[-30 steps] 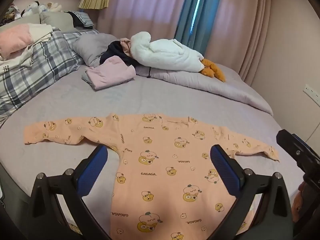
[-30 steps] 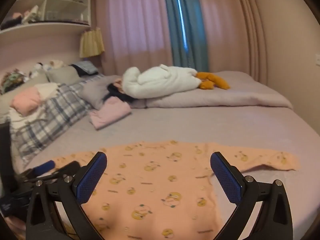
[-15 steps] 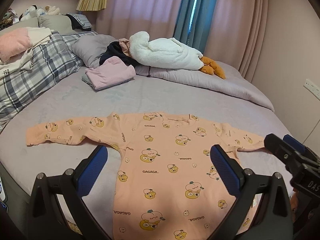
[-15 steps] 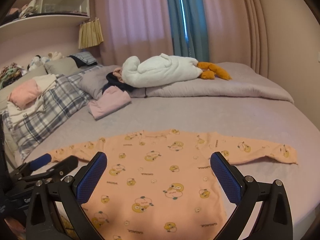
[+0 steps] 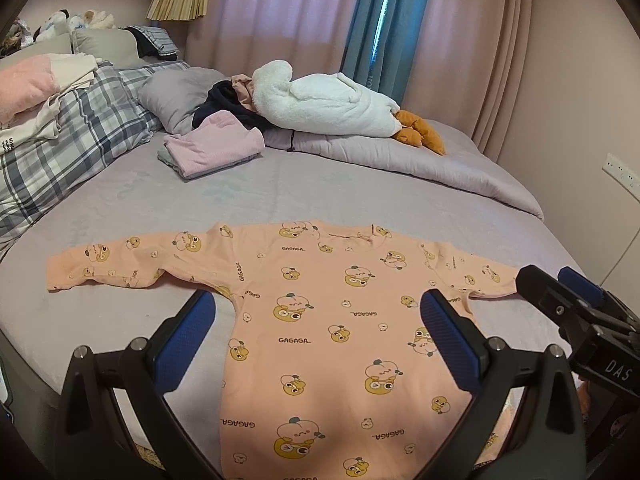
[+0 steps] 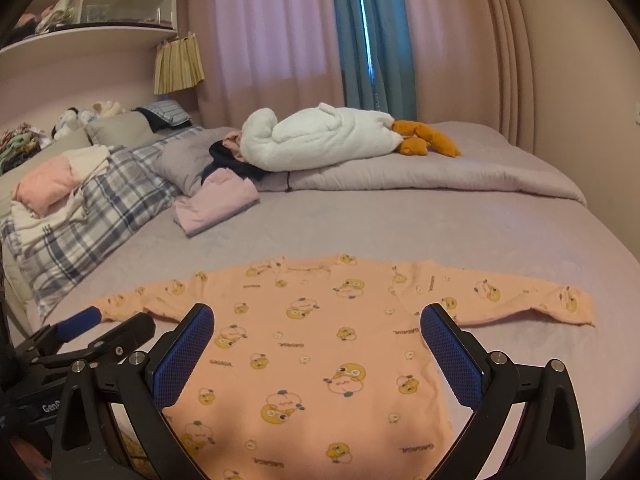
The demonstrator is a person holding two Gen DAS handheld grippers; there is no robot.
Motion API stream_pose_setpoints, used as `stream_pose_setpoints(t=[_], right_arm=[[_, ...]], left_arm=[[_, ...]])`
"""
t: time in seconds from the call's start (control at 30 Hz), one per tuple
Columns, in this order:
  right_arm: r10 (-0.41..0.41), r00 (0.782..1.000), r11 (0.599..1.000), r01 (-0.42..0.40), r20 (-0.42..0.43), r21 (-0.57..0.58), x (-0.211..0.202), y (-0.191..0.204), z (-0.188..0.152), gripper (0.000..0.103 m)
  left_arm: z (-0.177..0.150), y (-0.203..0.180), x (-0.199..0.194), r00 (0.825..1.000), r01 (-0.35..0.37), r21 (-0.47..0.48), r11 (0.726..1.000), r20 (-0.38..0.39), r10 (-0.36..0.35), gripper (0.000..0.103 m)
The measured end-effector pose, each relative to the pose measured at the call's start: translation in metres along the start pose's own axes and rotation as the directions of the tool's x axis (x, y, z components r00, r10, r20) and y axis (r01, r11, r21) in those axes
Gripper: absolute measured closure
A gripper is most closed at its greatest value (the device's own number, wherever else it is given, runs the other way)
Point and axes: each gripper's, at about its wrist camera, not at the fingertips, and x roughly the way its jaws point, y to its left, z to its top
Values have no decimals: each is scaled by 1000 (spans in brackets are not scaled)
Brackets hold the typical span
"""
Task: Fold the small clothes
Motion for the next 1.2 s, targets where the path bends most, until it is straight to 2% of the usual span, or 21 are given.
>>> stream_pose_setpoints(t=[1.2], right_arm=[[-1, 1000, 1000, 1, -17, 4, 3, 0, -4, 1]], left_arm=[[-1, 4, 2, 1000, 5, -25, 1000, -17, -5, 1]])
